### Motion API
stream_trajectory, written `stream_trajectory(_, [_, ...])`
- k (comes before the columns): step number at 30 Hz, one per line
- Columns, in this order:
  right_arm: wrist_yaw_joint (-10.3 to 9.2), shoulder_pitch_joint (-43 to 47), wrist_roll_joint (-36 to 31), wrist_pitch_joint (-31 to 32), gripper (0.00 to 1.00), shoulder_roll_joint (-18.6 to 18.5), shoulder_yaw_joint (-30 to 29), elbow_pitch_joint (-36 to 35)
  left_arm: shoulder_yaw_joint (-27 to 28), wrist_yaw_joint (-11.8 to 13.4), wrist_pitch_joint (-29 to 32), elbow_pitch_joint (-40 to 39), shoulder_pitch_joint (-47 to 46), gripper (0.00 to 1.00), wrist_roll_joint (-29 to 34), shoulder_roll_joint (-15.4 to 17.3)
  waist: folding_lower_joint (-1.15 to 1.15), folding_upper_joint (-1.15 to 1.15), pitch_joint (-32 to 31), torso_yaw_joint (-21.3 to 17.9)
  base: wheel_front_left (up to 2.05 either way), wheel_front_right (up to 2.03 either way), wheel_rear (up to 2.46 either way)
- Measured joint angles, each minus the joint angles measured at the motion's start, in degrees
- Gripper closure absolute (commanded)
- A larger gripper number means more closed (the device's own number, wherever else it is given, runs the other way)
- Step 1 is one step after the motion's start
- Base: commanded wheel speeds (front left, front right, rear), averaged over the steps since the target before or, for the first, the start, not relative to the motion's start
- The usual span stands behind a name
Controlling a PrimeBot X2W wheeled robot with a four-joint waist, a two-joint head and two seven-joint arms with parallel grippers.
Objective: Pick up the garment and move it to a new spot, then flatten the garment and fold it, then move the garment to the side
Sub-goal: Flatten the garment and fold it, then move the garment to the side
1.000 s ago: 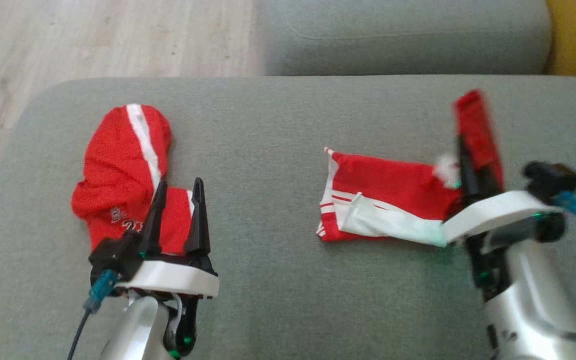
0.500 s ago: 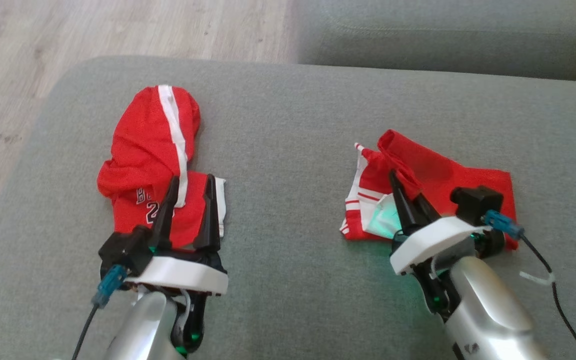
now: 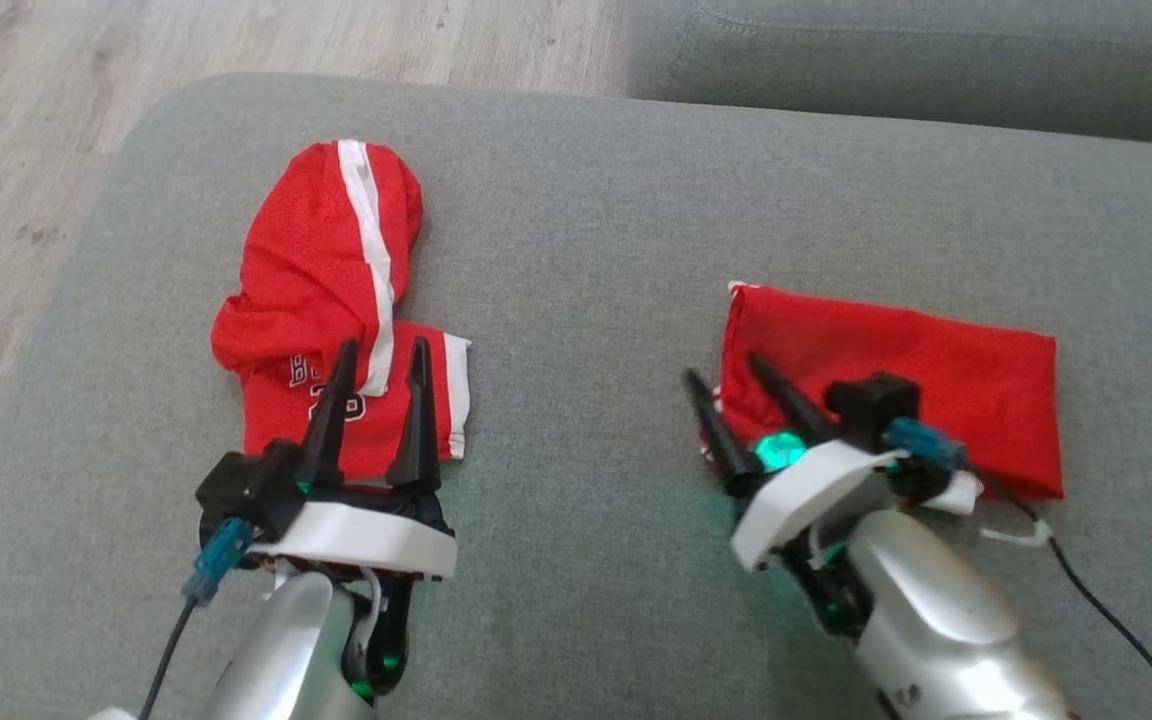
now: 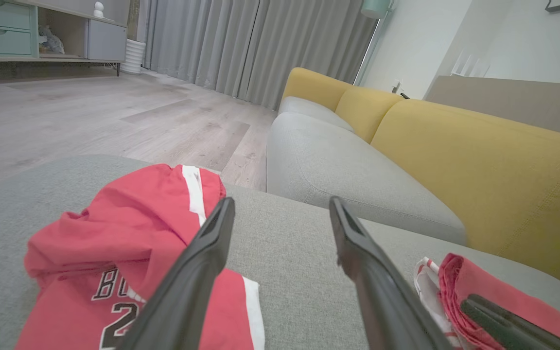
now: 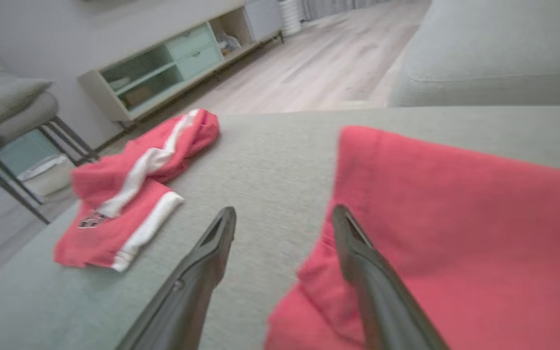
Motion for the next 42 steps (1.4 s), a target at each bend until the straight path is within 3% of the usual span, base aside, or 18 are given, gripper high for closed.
stream_trajectory(5, [0.0, -0.22, 3.56, -0.3, 0.0, 0.09, 5.1, -4.04, 0.03, 0.02, 0.0, 0.08, 0.0, 0.0, 0.01, 0.0, 0.0, 0.0, -1.16, -0.35, 0.0, 0.0, 0.0])
stream_trajectory(8, [0.0, -1.08, -0.04, -1.07, 0.0, 0.02, 4.78, -4.39, 0.03, 0.2, 0.0, 0.08, 0.03, 0.0, 0.01, 0.0, -0.01, 0.0, -2.25, -0.81, 0.0, 0.0, 0.0])
stream_trajectory(15, [0.0, -0.39, -13.86, -2.1, 0.0, 0.07, -10.67, -7.1, -0.03, 0.22, 0.0, -0.64, 0.6, 0.0, 0.23, 0.0, -0.01, 0.0, -4.09, -2.74, 0.0, 0.0, 0.0])
stream_trajectory(20, [0.0, 7.45, -20.9, -2.25, 0.0, 0.11, -22.25, -16.23, 0.12, 0.78, 0.0, -1.76, 2.28, 0.0, 0.58, 0.01, -0.01, 0.0, -4.72, -4.35, 0.0, 0.0, 0.0])
stream_trajectory(24, [0.0, 16.88, -21.46, -2.26, 0.0, 0.29, -27.39, -24.43, 0.91, 1.3, 0.0, -2.21, 5.06, 0.0, 1.31, 0.01, -0.01, 0.0, -5.41, -6.24, 0.0, 0.0, 0.0])
stream_trajectory(32, [0.0, 24.35, -20.71, -2.26, 0.0, 0.85, -29.8, -28.41, 2.09, 2.05, 0.0, -3.11, 7.82, 0.0, 6.27, 0.05, -0.01, 0.0, -5.73, -8.39, 0.0, 0.0, 0.0])
stream_trajectory(41, [0.0, 24.34, -20.78, -2.26, 0.0, 0.92, -29.71, -29.03, 1.41, 2.45, 0.0, -3.6, 8.42, 0.0, 6.6, 0.07, -0.01, 0.0, -4.68, -8.01, 0.0, 0.0, 0.0])
stream_trajectory(42, [0.0, 24.11, -21.04, -2.26, 0.54, 0.92, -29.62, -29.02, 1.27, 2.44, 0.0, -3.65, 8.24, 0.0, 6.6, 0.07, -0.01, 0.0, -4.26, -7.82, 0.0, 0.0, 0.0])
